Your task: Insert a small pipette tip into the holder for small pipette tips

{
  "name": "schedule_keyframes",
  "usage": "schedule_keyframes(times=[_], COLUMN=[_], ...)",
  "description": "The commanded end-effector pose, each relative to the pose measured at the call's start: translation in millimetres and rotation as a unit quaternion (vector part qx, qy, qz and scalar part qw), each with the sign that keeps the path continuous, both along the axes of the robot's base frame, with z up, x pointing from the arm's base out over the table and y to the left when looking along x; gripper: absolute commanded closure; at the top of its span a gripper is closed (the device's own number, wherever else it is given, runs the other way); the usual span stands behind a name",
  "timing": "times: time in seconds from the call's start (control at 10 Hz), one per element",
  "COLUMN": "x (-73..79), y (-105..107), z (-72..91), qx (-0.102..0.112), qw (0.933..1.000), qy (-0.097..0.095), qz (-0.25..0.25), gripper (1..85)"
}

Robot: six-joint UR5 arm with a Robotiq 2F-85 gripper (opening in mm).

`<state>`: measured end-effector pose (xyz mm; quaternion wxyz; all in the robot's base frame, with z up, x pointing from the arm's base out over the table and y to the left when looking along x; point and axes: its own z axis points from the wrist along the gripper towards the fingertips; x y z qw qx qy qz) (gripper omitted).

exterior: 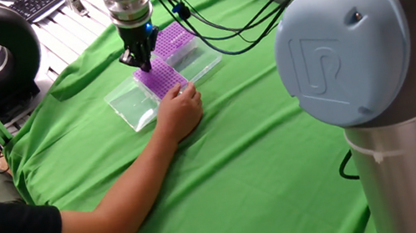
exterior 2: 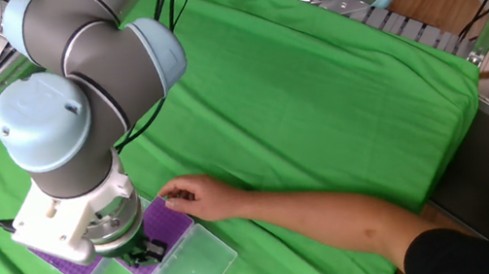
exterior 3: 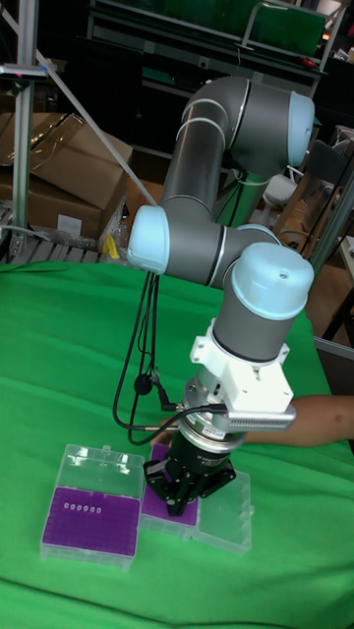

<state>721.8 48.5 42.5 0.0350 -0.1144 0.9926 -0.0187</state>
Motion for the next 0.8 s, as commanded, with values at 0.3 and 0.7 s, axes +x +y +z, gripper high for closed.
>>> schedule_keyframes(times=[0.3, 0.7], x=[-11.2, -9.5], y=[-6.9, -15.1], z=[22.5, 42.2], qx=[-0.007, -0.001], qw=[0.9996, 0.9996], qy=[0.024, 0.026], qz=[-0.013, 0.005], gripper=[84.7, 84.7])
